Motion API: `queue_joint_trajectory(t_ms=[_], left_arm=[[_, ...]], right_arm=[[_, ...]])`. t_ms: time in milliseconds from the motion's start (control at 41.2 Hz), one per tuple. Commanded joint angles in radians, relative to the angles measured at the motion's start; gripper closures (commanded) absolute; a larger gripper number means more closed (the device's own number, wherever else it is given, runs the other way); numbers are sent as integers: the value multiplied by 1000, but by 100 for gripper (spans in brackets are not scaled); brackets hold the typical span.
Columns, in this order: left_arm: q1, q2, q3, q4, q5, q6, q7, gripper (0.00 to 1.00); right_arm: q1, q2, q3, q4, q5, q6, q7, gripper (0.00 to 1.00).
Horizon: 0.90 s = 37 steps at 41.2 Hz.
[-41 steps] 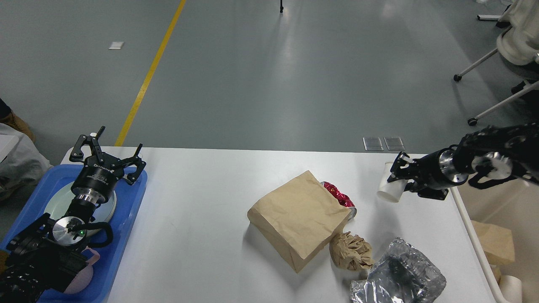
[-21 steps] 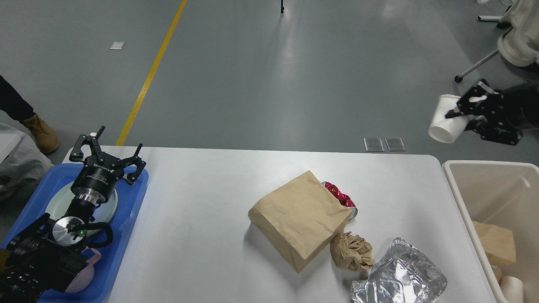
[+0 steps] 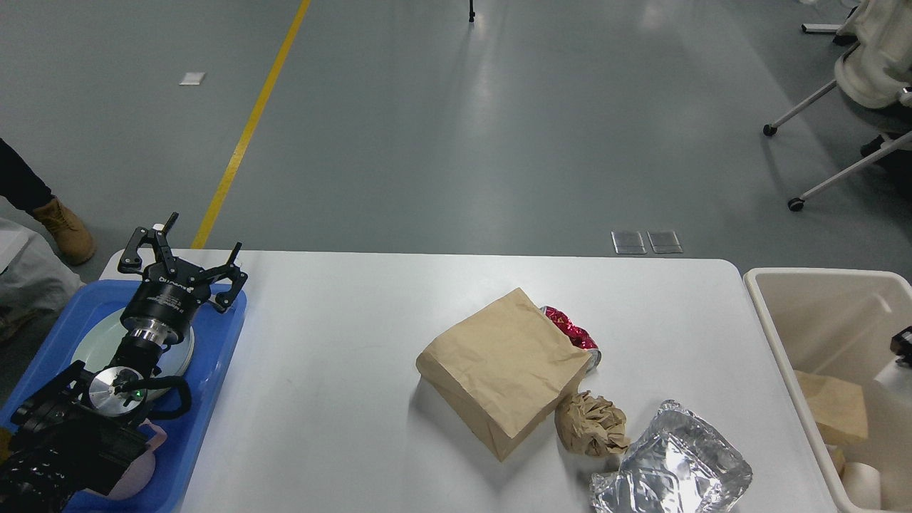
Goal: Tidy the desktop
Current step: 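Lift the cup and drop it into the white bin, then move the right gripper back toward the brown paper bag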
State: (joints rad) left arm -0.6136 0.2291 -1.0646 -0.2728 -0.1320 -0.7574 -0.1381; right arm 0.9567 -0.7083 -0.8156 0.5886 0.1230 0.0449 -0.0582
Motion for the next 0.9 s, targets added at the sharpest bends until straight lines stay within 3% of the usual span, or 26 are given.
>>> queue_joint_trajectory(t_ms=[0,340,461,583,777,874], left_arm=[[0,1,0,1,0,0,0,4],[0,-1,0,1,0,1,0,4],[0,-1,0,0,0,0,0,4],[0,-1,0,0,0,1,0,4],[0,1,0,0,0,1,0,4],[0,-1,0,0,0,0,0,4]], right_arm=[[-49,23,19,-33,0,-5,0,0],[23,52,4,-12,-2,-2,0,0],[174,61,-97,85,-3,13,-2,0],[506,81,-287,345,-3,49,0,0],[908,148,-408,640,-2,219,-5,0],[1066,190,-422,709,1,396,-6,0]])
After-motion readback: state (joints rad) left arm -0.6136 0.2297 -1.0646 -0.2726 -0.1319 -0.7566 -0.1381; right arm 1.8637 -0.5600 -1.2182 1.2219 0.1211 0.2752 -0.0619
